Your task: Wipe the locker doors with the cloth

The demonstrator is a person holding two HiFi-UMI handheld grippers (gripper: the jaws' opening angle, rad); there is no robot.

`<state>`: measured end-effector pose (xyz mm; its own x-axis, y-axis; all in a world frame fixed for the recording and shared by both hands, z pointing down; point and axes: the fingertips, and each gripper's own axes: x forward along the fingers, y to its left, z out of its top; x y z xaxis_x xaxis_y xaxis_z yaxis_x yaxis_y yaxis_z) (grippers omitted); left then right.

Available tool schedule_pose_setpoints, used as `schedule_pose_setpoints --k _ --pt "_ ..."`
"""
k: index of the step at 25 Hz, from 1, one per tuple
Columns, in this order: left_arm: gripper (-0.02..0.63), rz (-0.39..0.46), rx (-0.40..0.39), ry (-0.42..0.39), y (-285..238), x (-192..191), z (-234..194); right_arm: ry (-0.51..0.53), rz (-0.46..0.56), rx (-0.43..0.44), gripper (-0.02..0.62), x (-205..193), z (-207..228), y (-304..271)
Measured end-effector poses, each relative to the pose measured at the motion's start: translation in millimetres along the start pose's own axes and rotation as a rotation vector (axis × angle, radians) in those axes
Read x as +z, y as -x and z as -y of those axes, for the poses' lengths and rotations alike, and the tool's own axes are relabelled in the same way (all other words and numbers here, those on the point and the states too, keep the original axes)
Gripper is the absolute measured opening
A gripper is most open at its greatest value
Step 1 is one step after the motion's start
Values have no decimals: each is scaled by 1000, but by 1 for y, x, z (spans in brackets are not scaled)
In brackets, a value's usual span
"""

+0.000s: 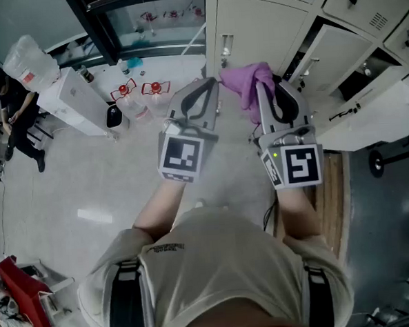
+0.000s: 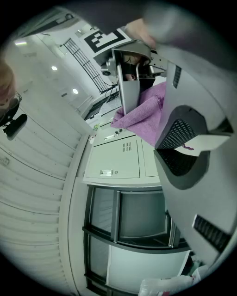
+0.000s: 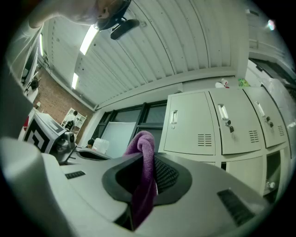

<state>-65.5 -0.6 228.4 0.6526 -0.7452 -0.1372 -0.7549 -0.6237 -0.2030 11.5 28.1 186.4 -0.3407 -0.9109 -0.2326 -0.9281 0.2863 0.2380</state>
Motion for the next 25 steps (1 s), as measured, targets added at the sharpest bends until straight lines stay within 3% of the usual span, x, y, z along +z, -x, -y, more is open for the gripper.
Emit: schedule_pose_setpoints --k 25 --pt "0 -7 20 -19 -5 -4 22 -34 -11 39 48 -15 13 15"
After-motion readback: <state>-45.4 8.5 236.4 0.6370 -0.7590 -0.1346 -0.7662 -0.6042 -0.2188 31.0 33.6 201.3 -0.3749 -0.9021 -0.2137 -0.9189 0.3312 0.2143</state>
